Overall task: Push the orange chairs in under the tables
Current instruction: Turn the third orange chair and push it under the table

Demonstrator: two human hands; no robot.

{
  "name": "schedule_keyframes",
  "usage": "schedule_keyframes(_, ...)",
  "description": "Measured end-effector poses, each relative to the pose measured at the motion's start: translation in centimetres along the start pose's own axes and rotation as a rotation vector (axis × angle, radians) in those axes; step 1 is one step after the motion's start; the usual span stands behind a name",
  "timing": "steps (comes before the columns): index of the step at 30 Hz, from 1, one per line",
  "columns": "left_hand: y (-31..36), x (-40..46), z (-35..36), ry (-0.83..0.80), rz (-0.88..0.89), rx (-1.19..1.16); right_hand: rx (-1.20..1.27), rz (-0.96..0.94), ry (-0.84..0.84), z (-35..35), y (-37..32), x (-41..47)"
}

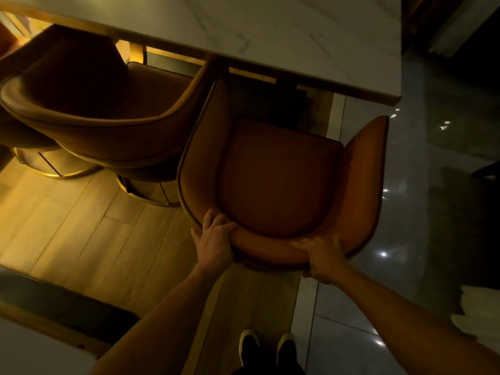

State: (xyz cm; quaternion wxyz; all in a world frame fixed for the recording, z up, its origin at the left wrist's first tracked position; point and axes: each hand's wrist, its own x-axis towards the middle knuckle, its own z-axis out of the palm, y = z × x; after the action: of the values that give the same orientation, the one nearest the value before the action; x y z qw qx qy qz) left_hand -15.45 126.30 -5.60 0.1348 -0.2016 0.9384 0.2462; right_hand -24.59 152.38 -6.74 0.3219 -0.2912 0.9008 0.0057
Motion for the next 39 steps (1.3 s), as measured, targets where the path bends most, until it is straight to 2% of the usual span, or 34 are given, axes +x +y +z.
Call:
schedule_keyframes(4,1.1,2.0,-0.8,-0.020,-0.003,0.038,-0.003,0.072,0.053,-1.1,0.4,1.2)
schedule_keyframes(7,1.2,2.4,-1.0,-0.040,-0.003,0.115,0.029,0.220,0.156,-0.1,-0.1,0.9)
schedule_keyframes(10,3.1,1.6,-0.8,-0.110,0.098,0.251,0.103,0.352,0.183,0.4,-0.8,1.0)
schedule_keyframes(12,5.0,0.8,0.2,-0.168,0.181,0.326,0.095,0.345,0.159,0.3,-0.9,1.2)
schedule_keyframes(15,7.0,0.6,1.5,-0.161,0.155,0.389,0.085,0.309,0.150,0.5,-0.5,1.3)
schedule_keyframes(21,8.5,1.8,1.6,-0.097,-0.002,0.315,0.091,0.250,0.047,-1.3,0.2,2.6)
schedule_keyframes(39,11.9,12.5,-1.0,-0.031,0.060,0.291,0.050,0.255,-0.006,-9.6,3.9,10.2)
